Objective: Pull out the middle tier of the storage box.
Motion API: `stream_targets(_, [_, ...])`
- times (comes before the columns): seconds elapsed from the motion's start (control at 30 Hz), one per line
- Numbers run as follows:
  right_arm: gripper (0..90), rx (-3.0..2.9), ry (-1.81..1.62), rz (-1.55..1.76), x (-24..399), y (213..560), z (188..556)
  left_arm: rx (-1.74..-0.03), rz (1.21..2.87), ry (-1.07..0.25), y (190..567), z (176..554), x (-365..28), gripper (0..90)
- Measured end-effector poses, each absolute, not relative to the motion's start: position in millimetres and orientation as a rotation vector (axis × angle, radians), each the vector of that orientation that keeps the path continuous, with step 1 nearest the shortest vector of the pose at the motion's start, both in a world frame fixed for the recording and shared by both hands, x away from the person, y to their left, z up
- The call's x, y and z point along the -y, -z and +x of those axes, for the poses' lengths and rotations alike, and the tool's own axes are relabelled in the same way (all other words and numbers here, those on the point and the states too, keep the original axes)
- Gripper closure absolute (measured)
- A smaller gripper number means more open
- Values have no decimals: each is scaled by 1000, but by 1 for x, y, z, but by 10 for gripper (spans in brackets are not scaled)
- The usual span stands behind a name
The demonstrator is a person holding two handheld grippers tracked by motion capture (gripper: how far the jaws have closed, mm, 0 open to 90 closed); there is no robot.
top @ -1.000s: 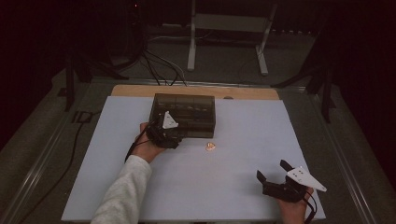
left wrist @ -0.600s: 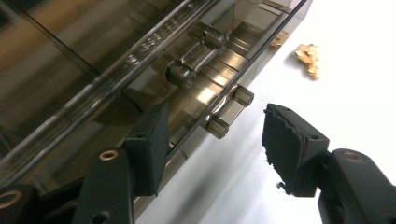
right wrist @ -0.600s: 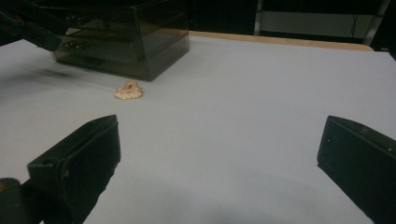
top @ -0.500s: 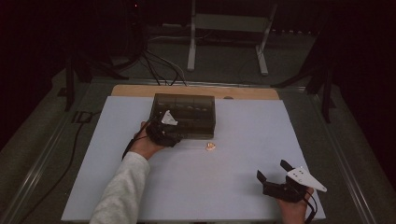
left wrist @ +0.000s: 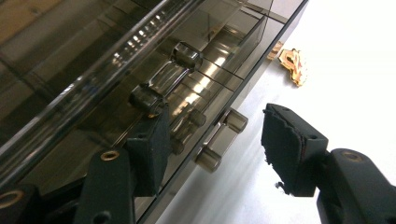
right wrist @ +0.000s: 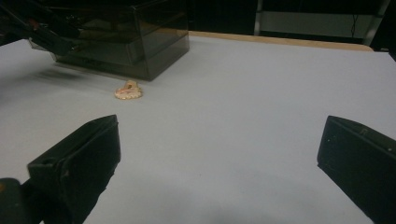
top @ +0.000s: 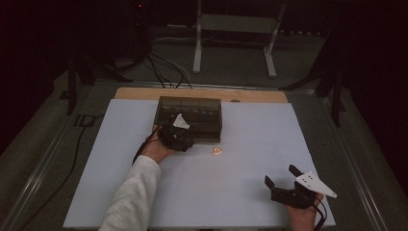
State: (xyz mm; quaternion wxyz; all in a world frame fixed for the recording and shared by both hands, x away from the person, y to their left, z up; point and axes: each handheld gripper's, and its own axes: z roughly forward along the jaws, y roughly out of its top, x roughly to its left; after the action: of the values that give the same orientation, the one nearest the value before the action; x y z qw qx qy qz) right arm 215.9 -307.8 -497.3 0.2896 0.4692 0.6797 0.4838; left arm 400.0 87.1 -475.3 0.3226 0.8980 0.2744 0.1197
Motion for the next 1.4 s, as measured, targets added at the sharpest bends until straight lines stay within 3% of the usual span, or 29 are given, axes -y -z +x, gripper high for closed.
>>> stream_targets(0.13, [1, -1814, -1292, 1252, 308, 497, 216, -728, 2368, -332, 479, 402, -85, 441])
stream_targets(0.3, [1, -1812, -1292, 1254, 308, 497, 216, -732, 2375, -342, 479, 402, -85, 518])
stream_targets(1.4, [0, -1812, -1294, 1255, 309, 497, 216, -723, 2393, -320, 475, 391, -84, 558])
